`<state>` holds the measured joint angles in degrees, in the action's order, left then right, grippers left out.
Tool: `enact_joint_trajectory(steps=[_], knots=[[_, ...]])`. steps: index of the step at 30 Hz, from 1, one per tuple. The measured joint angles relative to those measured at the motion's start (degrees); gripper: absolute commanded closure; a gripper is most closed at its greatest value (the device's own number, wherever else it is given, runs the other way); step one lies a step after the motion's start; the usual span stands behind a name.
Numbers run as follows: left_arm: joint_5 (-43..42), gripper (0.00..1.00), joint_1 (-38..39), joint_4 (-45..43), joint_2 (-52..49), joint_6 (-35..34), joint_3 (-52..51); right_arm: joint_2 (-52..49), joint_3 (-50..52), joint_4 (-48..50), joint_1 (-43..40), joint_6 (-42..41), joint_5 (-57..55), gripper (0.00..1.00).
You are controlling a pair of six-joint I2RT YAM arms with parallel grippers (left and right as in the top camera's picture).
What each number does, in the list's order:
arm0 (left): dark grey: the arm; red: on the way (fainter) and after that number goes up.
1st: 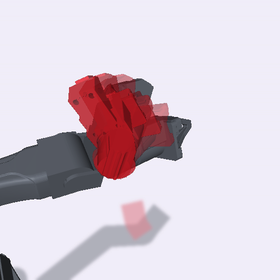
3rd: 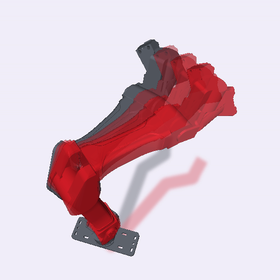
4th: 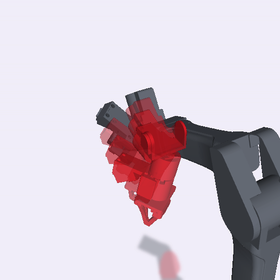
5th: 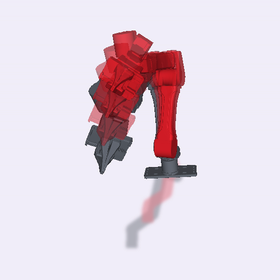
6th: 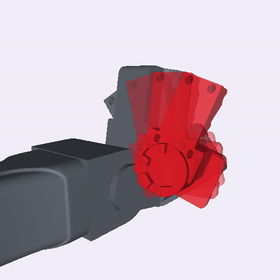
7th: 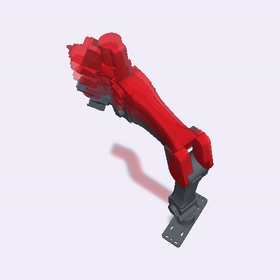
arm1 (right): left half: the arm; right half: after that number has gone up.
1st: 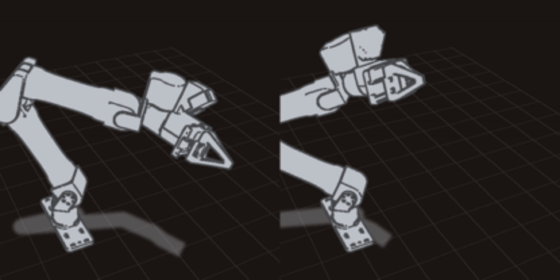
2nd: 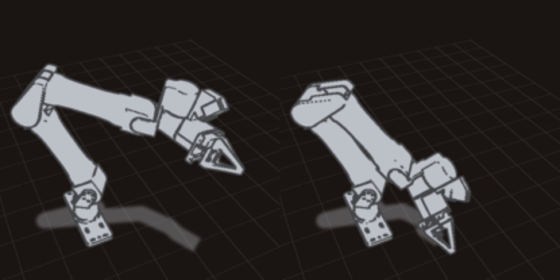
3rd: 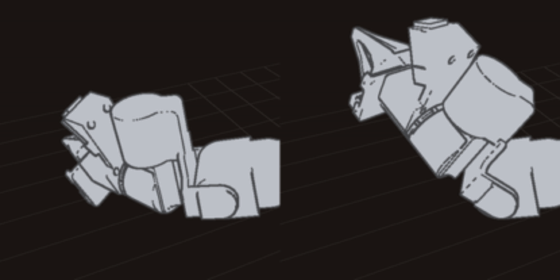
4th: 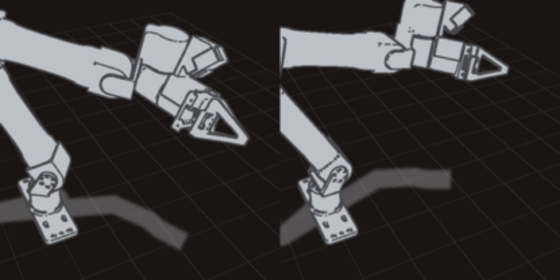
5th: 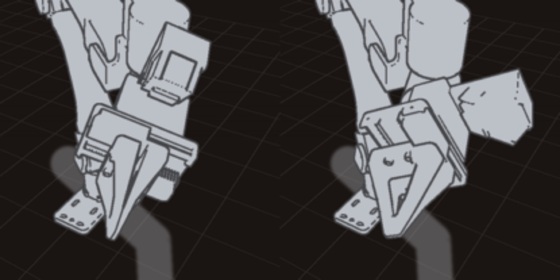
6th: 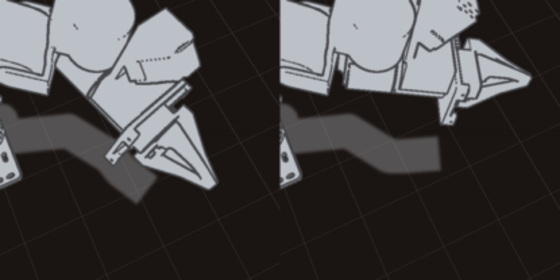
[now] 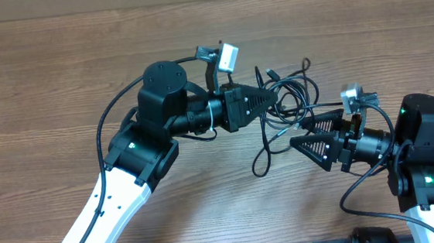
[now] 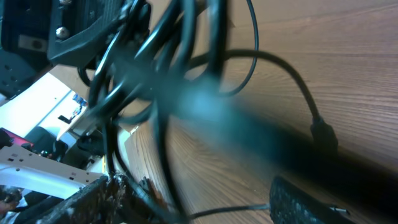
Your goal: Untangle cables
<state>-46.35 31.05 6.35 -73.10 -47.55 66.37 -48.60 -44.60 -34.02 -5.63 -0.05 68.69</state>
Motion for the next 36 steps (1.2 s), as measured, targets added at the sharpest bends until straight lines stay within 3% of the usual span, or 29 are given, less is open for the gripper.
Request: enact_joint_trajectory(steps=[2, 3, 10, 13, 14, 16, 24, 30, 36], knots=[[-1.07, 0.96, 0.00, 0.07, 0.00, 0.11, 0.00, 0.00, 0.00, -0.07, 0.00, -0.17, -0.11, 0.53], [-1.46, 0.96, 0.00, 0.44, 0.00, 0.39, 0.00, 0.00, 0.00, -0.07, 0.00, -0.24, -0.09, 0.56], [-1.70, 0.96, 0.00, 3.13, 0.00, 1.90, 0.00, 0.00, 0.00, -0.09, 0.00, -0.42, -0.11, 0.61], [-1.70, 0.96, 0.00, 3.13, 0.00, 2.82, 0.00, 0.00, 0.00, -0.07, 0.00, -0.61, -0.17, 0.79], [-1.70, 0.96, 0.00, 3.15, 0.00, 2.99, 0.00, 0.00, 0.00, -0.11, 0.00, -0.57, -0.13, 0.89], [-1.70, 0.96, 0.00, 3.23, 0.00, 3.39, 0.00, 0.00, 0.00, -0.07, 0.00, -0.66, -0.13, 0.96], [3.52, 0.96, 0.00, 3.28, 0.00, 6.25, 0.00, 0.00, 0.00, -0.61, 0.00, -0.42, -0.13, 0.96], [17.38, 0.96, 0.00, 3.28, 0.00, 6.82, 0.00, 0.00, 0.00, -1.16, 0.00, -0.37, -0.17, 0.96], [29.09, 0.96, -1.05, 3.30, 0.00, 1.33, 0.00, 0.00, 0.00, -2.12, 0.00, -0.11, -0.57, 0.96]])
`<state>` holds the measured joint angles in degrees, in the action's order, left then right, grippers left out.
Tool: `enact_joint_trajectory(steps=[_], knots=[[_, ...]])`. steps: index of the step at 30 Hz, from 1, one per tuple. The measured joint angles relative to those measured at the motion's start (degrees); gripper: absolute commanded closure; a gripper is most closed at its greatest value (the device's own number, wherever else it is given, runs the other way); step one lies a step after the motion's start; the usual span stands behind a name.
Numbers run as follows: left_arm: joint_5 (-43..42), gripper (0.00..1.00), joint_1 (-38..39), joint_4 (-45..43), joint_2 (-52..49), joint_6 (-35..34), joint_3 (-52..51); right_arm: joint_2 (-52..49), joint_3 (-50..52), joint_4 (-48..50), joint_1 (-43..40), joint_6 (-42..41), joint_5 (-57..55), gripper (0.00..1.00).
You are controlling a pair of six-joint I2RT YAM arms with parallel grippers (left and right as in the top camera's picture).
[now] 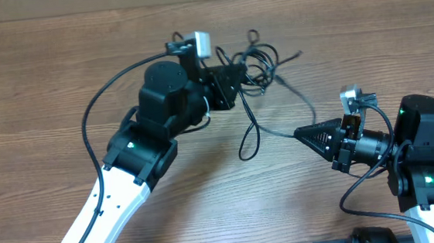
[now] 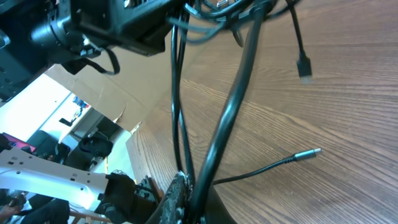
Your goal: Untangle cables
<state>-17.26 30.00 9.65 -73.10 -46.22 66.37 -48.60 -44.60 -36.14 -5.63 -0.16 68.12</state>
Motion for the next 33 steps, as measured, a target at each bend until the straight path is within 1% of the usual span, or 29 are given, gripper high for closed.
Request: enact_joint_trajectory(steps=[2, 3, 4, 6, 7, 10, 14, 15, 18, 23, 28, 33], knots=[[1.27, 0.96, -1.27, 0.04, 0.00, -1.81, 0.00, 0.00, 0.00, -0.04, 0.00, 0.02, -0.13, 0.96], [2.14, 0.96, -2.40, 0.48, 0.00, -3.63, 0.00, 0.00, 0.00, -0.09, 0.00, 0.02, -0.44, 0.92], [2.40, 0.96, -2.71, 0.81, 0.00, -4.70, 0.00, 0.00, 0.00, -0.20, 0.00, 0.04, -0.59, 0.55], [2.71, 0.96, -3.28, 1.51, -0.02, -6.49, 0.00, 0.00, 0.00, -0.68, 0.00, 0.09, -0.87, 0.14], [2.64, 0.96, -3.52, 1.49, -0.02, -6.82, 0.00, 0.00, 0.00, -0.72, 0.00, 0.09, -0.98, 0.01], [0.66, 0.96, -3.87, 1.49, -0.02, -5.75, 0.00, 0.00, 0.00, -0.74, 0.00, 0.15, -1.03, 0.00], [-3.72, 0.96, -3.85, 1.49, -0.04, 0.31, 0.00, 0.00, 0.00, -0.72, 0.00, 0.39, -1.07, 0.00], [-5.07, 0.96, -3.85, 1.49, -0.02, 2.36, 0.00, 0.00, 0.00, -0.74, 0.00, 0.33, -1.07, 0.00], [-10.69, 0.96, -3.85, 1.86, -0.04, 11.34, 0.00, 0.00, 0.00, -0.72, 0.00, 0.35, -1.07, 0.00], [-16.85, 0.96, -3.85, 6.16, -0.02, 25.94, 0.00, 0.00, 0.00, -0.72, 0.00, 0.35, -0.87, 0.00], [-18.86, 0.96, -3.85, 11.85, -0.04, 36.50, 0.00, 0.00, 0.00, -0.26, 0.00, 0.37, 0.76, 0.00], [-24.87, 0.96, -3.32, 11.98, -0.04, 44.57, 0.00, 0.00, 0.00, 0.13, 0.00, 0.37, 1.11, 0.00]])
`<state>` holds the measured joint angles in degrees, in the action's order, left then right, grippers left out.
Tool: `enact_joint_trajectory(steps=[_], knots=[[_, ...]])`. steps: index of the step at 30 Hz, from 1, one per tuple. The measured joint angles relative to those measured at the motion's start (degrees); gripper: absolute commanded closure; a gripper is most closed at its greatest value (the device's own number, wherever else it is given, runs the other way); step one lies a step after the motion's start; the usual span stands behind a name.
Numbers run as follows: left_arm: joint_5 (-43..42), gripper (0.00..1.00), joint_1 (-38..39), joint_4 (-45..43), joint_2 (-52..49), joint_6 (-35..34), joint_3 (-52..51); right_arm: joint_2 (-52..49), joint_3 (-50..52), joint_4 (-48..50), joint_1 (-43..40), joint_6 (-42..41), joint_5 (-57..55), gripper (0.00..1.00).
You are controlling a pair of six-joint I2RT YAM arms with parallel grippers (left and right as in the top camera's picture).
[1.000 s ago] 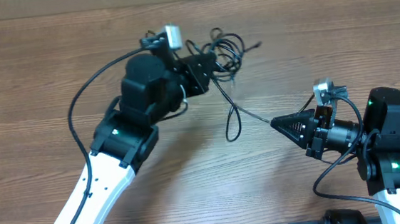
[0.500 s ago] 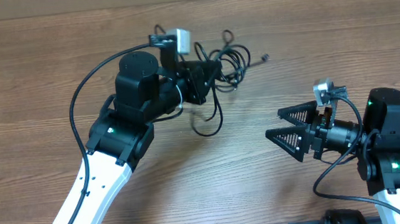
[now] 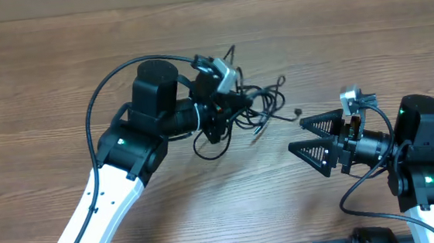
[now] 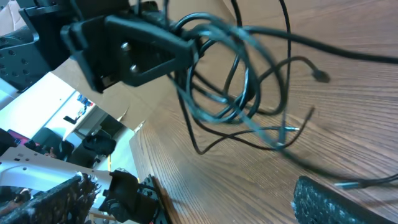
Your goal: Untangle cables
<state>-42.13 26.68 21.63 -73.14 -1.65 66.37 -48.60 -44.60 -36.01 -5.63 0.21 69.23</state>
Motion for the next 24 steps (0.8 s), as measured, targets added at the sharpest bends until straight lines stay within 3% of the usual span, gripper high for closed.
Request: enact_joint_trajectory(steps=[5, 7, 9, 11, 12, 15, 19, 22, 23, 24], knots=[[-6.60, 0.96, 3.93, -0.09, 0.00, 6.32, 0.00, 0.00, 0.00, -0.02, 0.00, -0.04, -0.04, 0.00], [-7.41, 0.96, 5.29, -0.15, 0.00, 6.80, 0.00, 0.00, 0.00, -0.04, 0.00, -0.02, -0.04, 0.10], [-8.07, 0.96, 6.49, -0.17, 0.00, 7.89, 0.00, 0.00, 0.00, -0.04, 0.00, -0.02, -0.04, 0.35], [-8.31, 0.96, 7.69, -0.22, 0.00, 8.85, 0.00, 0.00, 0.00, -0.24, 0.00, -0.13, -0.02, 0.81], [-8.26, 0.96, 8.24, -0.17, 0.00, 9.42, 0.00, 0.00, 0.00, -0.50, 0.00, 0.35, -0.09, 0.94], [-7.67, 0.91, 8.50, -0.22, 0.00, 9.64, 0.00, 0.00, 0.00, -1.55, 0.00, 1.79, 0.04, 0.96], [-7.15, 0.68, 8.50, -0.61, 0.00, 10.14, 0.00, 0.00, 0.00, -1.60, 0.00, 2.38, -0.07, 0.96], [-7.19, 0.14, 8.50, -0.63, 0.00, 10.75, 0.00, 0.00, 0.00, -1.86, 0.00, 2.40, -0.50, 0.96], [-7.19, 0.01, 8.44, -0.59, 0.00, 10.49, 0.00, 0.00, 0.00, -2.49, 0.00, 2.38, -0.87, 0.96], [-7.19, 0.00, 8.28, -0.57, 0.00, 9.86, 0.00, 0.00, 0.00, -3.04, 0.00, 2.36, -1.46, 0.96]])
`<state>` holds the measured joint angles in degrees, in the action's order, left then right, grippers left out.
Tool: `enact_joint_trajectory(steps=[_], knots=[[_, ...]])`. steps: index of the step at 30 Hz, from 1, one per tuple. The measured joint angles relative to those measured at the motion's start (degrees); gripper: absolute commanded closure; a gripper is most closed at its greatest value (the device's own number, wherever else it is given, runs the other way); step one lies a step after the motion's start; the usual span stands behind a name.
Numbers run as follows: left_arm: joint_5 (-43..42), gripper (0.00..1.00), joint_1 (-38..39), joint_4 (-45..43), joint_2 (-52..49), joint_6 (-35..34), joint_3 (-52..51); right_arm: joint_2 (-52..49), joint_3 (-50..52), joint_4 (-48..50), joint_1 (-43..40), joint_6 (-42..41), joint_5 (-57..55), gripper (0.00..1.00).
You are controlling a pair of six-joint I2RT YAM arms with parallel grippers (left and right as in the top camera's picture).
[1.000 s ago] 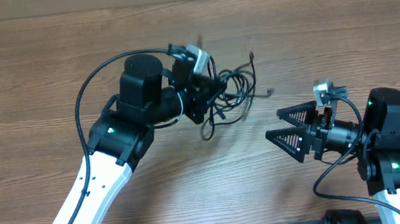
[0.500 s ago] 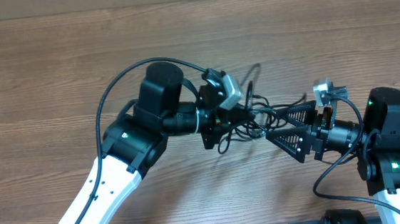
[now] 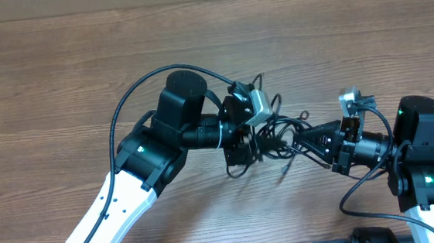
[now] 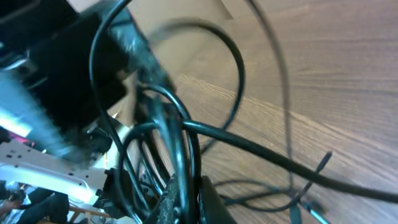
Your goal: Untangle cables
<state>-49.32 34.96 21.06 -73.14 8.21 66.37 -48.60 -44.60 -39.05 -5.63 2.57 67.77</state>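
Observation:
A tangle of thin black cables (image 3: 280, 134) hangs between my two grippers just above the wooden table. My left gripper (image 3: 240, 145) holds the left side of the bundle, its fingers dark and partly hidden by the loops. From the right, my right gripper (image 3: 302, 139) reaches in with its jaws together on a strand. In the right wrist view, the right gripper (image 4: 188, 200) is shut on black cables (image 4: 186, 140) that run up towards the blurred left gripper (image 4: 68, 74). A loose plug end (image 4: 324, 162) lies on the wood.
The wooden table (image 3: 58, 72) spreads to the left and the back, with its far edge along the top of the overhead view. The left wrist's white camera (image 3: 258, 105) sits above the bundle. The right arm's base (image 3: 427, 175) stands at the front right.
My left gripper has carried the bundle right and nearer, up to the right gripper. My right gripper, open then, is now shut on a cable strand.
First both grippers were in the tangle at mid-table, the right one open. Then the left held the bundle far back, with a strand stretched to the shut right gripper. Later the right stood open and free. Now it grips the bundle again.

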Motion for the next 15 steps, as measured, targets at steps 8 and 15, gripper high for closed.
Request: enact_joint_trajectory(steps=[8, 15], knots=[[6.40, 0.01, -5.90, 6.54, 0.00, -10.51, 0.02, 0.00, 0.00, 0.02, 0.00, -1.53, -5.81, 0.96], [11.56, 0.00, -6.36, 14.38, 0.02, -13.73, 0.04, 0.17, 0.00, 0.04, 0.00, -2.80, -8.22, 0.96]])
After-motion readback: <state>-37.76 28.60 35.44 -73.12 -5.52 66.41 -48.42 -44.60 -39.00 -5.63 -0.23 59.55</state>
